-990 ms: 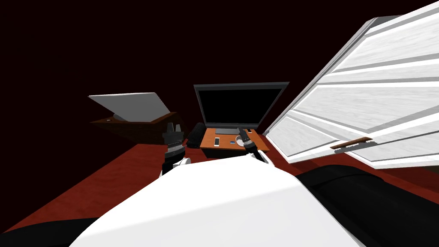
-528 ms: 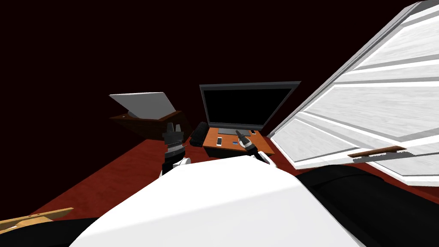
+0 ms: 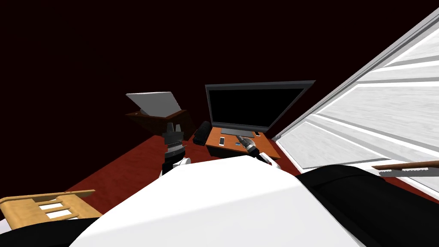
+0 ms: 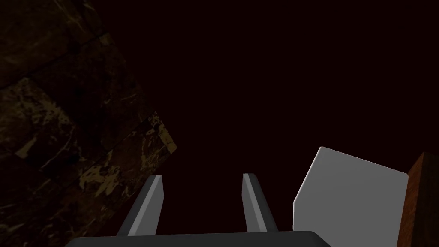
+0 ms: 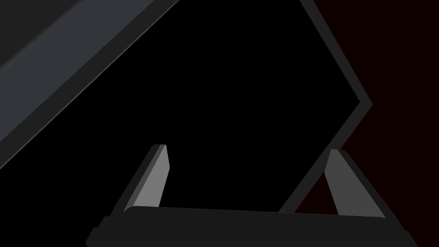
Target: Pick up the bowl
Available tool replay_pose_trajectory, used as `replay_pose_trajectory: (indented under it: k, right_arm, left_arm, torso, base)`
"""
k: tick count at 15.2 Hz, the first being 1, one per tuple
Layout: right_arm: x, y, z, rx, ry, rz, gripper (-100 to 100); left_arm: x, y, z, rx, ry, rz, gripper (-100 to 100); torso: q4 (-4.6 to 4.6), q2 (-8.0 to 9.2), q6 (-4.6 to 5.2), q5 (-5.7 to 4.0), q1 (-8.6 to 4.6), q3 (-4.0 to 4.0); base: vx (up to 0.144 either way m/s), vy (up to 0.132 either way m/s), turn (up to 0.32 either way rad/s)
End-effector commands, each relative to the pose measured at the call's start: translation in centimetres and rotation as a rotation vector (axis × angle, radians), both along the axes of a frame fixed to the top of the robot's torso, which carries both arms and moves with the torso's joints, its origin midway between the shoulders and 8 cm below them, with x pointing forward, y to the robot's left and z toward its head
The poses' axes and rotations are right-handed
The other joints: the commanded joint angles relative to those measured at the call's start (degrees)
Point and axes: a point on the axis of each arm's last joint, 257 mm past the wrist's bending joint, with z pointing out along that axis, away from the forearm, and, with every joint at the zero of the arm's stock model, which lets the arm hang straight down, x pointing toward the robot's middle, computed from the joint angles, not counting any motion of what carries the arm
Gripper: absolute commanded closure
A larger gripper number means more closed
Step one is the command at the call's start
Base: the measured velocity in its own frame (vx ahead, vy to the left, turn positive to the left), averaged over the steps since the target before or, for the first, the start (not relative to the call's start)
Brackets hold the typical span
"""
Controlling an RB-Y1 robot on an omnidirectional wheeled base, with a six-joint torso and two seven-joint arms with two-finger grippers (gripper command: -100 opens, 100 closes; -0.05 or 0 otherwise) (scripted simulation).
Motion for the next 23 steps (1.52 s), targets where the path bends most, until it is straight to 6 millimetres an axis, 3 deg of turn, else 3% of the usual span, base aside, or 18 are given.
replay_pose_trajectory:
  k: [1, 2, 6, 11, 13, 17, 18, 23]
  right_arm:
    - [-0.2, -1.2, -2.2, -0.061, 0.044, -0.005, -100]
    - [-0.3, -1.5, -2.6, -0.063, 0.053, -0.009, -100]
    - [-1.6, -4.5, -7.4, -0.224, 0.151, -0.007, -100]
    - [-4.7, -10.2, -13.8, -0.465, 0.3, 0.002, -100]
    - [-5.2, -10.9, -14.5, -0.47, 0.321, -0.007, -100]
    - [-8.2, -15.5, -18.2, -0.627, 0.428, 0.001, -100]
    - [-8.2, -15.5, -18.2, -0.627, 0.428, 0.001, -100]
    - [-12.8, -21.5, -21.6, -0.839, 0.561, 0.035, -100]
  left_arm:
    - [0.0, 0.0, 0.0, 0.0, 0.0, 0.0, 0]
    - [0.0, 0.0, 0.0, 0.0, 0.0, 0.0, 0]
    - [0.0, 0.0, 0.0, 0.0, 0.0, 0.0, 0]
    - [0.0, 0.0, 0.0, 0.0, 0.0, 0.0, 0]
    - [0.0, 0.0, 0.0, 0.0, 0.0, 0.0, 0]
    - [0.0, 0.0, 0.0, 0.0, 0.0, 0.0, 0]
    - [0.0, 0.0, 0.0, 0.0, 0.0, 0.0, 0]
    - [0.0, 0.0, 0.0, 0.0, 0.0, 0.0, 0]
  torso:
    - [0.0, 0.0, 0.0, 0.0, 0.0, 0.0]
    - [0.0, -0.01, 0.0, 0.0, 0.0, 0.0]
    - [0.0, -0.01, -0.02, 0.0, 0.02, -0.01]
    - [-0.01, -0.02, 0.01, 0.01, 0.03, -0.01]
    - [0.0, 0.0, 0.01, 0.01, 0.01, 0.0]
    - [0.01, 0.03, -0.01, 0.0, -0.01, 0.02]
    - [0.01, 0.03, 0.01, 0.0, 0.02, 0.02]
    - [0.01, 0.01, 0.0, 0.01, 0.0, 0.01]
  base:
    - [0.005, 0.03, 0.145]
    - [0.002, 0.019, 0.067]
    - [0.004, 0.033, 0.167]
    - [0.01, 0.038, 0.181]
    - [0.001, 0.023, 0.072]
    - [-0.003, 0.028, 0.155]
    - [0.008, 0.025, 0.044]
    - [0.003, 0.027, 0.12]
